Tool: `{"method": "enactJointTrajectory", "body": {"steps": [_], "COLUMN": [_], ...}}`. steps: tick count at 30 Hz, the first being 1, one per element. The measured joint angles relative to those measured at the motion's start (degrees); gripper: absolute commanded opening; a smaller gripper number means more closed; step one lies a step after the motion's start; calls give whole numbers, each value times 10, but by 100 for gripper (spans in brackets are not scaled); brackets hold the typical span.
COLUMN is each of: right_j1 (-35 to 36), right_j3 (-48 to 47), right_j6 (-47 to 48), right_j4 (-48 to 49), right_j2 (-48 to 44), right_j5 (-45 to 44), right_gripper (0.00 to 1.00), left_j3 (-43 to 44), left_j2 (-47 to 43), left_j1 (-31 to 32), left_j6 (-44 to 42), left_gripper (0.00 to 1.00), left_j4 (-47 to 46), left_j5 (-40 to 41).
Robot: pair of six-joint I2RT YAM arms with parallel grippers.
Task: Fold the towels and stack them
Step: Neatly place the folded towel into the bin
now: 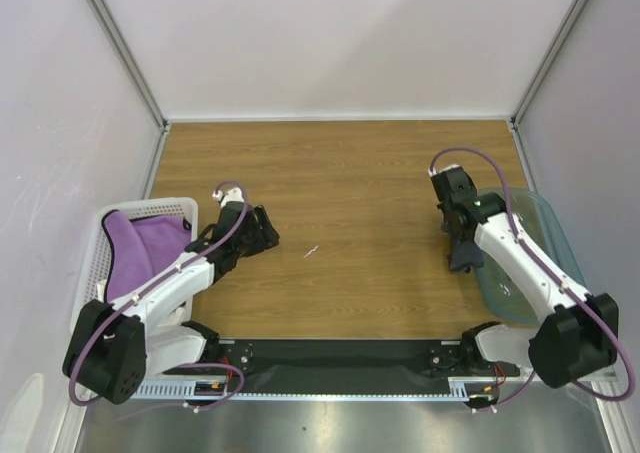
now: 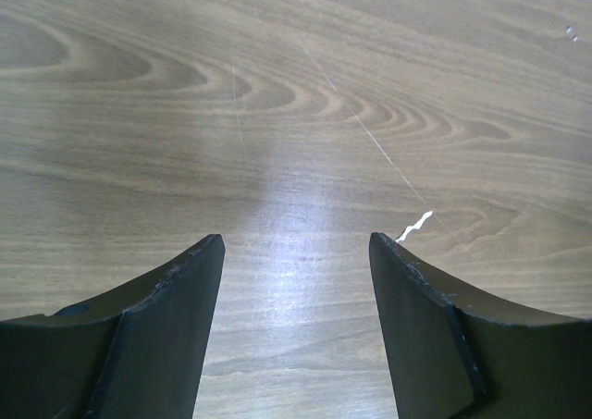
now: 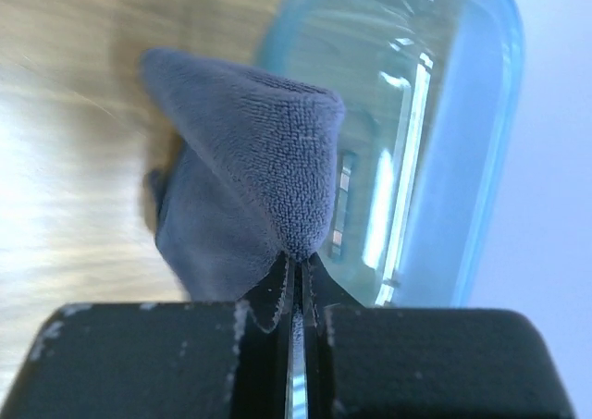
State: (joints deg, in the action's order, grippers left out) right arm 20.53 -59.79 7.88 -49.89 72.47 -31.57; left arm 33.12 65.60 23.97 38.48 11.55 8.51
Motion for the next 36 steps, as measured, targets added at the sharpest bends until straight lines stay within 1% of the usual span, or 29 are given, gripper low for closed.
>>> {"method": "enactJointTrajectory", "body": {"steps": [3, 7, 11, 17, 23, 29, 33, 36], "right_j1": [-5, -12, -44, -88, -166, -193, -223, -243], "right_j3": [18, 18, 14, -5, -2, 25, 83, 100], "right_j6": [35, 85, 114, 149, 181, 223, 258, 274], "right_j4": [-8, 5, 27, 42, 50, 81, 132, 135], "right_j2": [-39, -100, -138, -140, -124, -107, -96, -89], "right_j5": [-6, -12, -26, -14, 35, 86, 141, 165], "right_gripper": [0, 0, 0, 0, 0, 0, 0, 0], "left_j3": [0, 0, 0, 0, -1, -5, -5, -5], "left_j2": [-7, -9, -9, -14, -23, -24, -24, -24], "left_j1": [0, 0, 0, 0, 0, 0, 0, 0], "left_j6": [0, 0, 0, 0, 0, 0, 0, 0], "left_gripper": [71, 71, 72, 72, 73, 74, 74, 74], "left_j4": [0, 0, 0, 0, 0, 2, 2, 2], "left_j5": [4, 6, 12, 25, 34, 39, 47, 50]}}
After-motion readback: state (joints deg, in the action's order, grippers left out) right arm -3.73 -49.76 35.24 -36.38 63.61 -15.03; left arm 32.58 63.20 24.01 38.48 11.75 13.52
